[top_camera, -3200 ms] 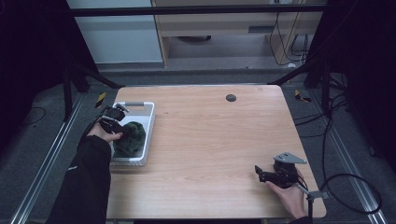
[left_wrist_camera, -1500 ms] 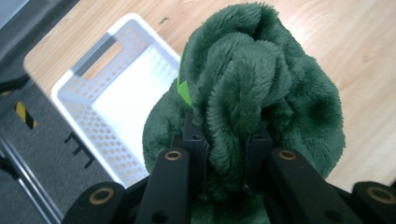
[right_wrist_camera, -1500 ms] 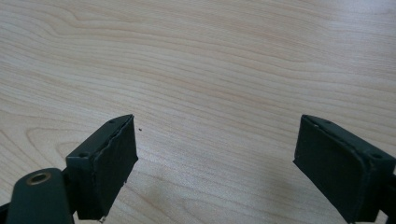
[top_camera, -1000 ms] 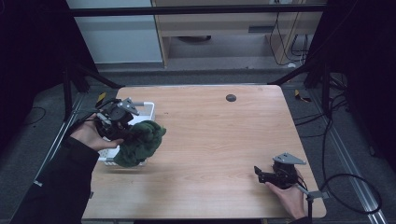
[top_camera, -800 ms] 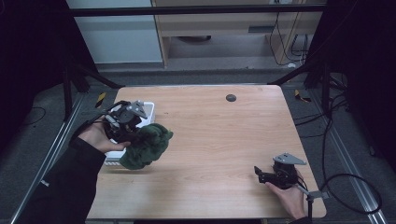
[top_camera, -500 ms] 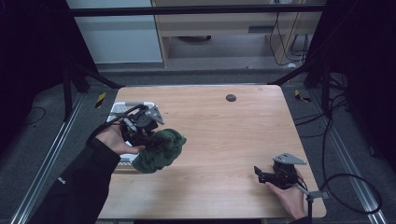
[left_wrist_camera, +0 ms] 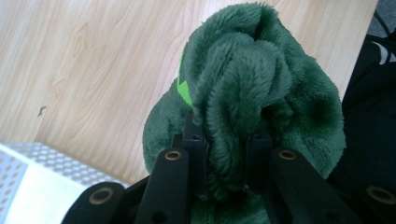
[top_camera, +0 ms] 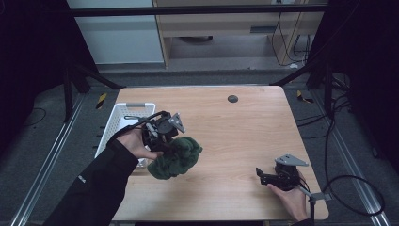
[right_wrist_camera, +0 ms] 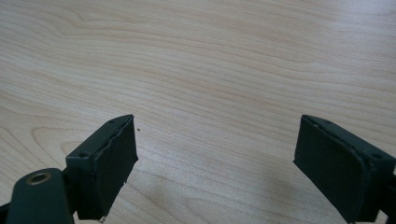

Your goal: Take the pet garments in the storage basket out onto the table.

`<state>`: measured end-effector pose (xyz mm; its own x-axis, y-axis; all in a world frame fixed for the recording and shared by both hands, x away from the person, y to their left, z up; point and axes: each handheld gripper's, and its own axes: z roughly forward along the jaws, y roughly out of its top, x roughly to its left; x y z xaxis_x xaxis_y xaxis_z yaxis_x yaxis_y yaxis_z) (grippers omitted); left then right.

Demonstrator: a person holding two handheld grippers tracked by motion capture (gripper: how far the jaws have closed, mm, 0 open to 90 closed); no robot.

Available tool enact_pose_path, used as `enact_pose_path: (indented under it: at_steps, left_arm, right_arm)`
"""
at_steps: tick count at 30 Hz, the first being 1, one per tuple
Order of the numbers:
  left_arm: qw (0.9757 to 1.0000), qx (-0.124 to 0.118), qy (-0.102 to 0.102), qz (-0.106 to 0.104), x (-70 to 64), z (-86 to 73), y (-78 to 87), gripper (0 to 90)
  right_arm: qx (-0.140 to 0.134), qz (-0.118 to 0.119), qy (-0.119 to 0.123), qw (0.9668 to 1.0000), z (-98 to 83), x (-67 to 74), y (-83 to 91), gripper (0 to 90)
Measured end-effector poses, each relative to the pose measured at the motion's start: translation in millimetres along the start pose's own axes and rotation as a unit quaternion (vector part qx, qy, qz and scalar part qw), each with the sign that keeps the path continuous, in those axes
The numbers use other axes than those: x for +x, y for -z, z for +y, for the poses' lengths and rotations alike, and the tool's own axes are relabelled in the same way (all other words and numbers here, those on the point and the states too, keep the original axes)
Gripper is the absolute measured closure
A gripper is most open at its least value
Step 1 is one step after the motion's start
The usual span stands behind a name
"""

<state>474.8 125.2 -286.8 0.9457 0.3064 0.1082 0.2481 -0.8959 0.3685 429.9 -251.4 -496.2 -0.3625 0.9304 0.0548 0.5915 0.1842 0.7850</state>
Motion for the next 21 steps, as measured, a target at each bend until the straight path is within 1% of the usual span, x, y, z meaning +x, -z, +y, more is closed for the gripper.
enact_pose_path:
  at_steps: [1, 3, 4, 5, 6, 8, 10, 12, 15, 17, 18, 20, 21]
  left_arm:
    - [1.0000, 0.003, -0.007, -0.004, -1.8, 2.1, -4.6, 75.3]
    - [0.9999, 0.005, -0.008, -0.009, -3.6, 3.6, -10.0, 75.3]
    - [0.9999, 0.005, -0.008, -0.009, -3.6, 3.6, -10.0, 75.3]
    - [0.9998, 0.009, -0.013, -0.013, -4.0, 5.1, -14.5, 75.3]
    - [0.9998, 0.009, -0.013, -0.013, -4.0, 5.1, -14.5, 75.3]
    - [0.9997, 0.006, -0.017, -0.018, -4.7, 7.5, -20.8, 75.3]
    - [0.9996, 0.004, -0.018, -0.022, -5.0, 8.4, -22.9, 75.3]
    - [0.9992, 0.006, -0.026, -0.031, -6.9, 11.2, -30.8, 75.3]
    - [0.9988, 0.013, -0.032, -0.034, -9.0, 14.0, -38.4, 75.3]
    - [0.9986, 0.010, -0.034, -0.038, -9.7, 15.7, -41.6, 75.3]
    - [0.9983, 0.012, -0.038, -0.042, -9.6, 16.8, -42.9, 75.3]
    - [0.9982, 0.013, -0.039, -0.044, -10.3, 17.7, -44.7, 75.3]
    - [0.9979, 0.016, -0.045, -0.044, -11.3, 19.7, -48.6, 75.3]
  right_arm:
    - [0.000, -0.001, 0.001, 1.0000, 0.0, -0.1, 0.1, 12.9]
    - [0.000, 0.000, 0.000, 1.0000, 0.0, 0.0, 0.0, 12.9]
    - [0.000, 0.000, 0.000, 1.0000, 0.0, 0.0, 0.0, 12.9]
    - [0.001, -0.001, 0.001, 1.0000, 0.0, -0.1, -0.3, 12.9]
    - [0.001, -0.001, 0.001, 1.0000, 0.0, -0.1, -0.3, 12.9]
    - [0.000, -0.003, 0.005, 1.0000, -0.3, -0.5, -0.7, 12.9]
    - [0.001, 0.000, 0.002, 1.0000, -0.2, 0.0, -0.1, 12.9]
    - [0.000, -0.003, 0.006, 1.0000, -0.4, -0.5, -0.7, 12.9]
    - [0.000, -0.002, 0.006, 1.0000, -0.4, -0.4, -0.7, 12.9]
    - [0.000, 0.000, 0.001, 1.0000, -0.1, 0.1, -0.1, 12.9]
    - [0.000, 0.000, 0.001, 1.0000, -0.1, 0.0, -0.2, 12.9]
    - [0.001, 0.000, 0.001, 1.0000, -0.1, 0.0, -0.5, 12.9]
    - [-0.001, -0.002, 0.005, 1.0000, -0.3, -0.4, -1.1, 12.9]
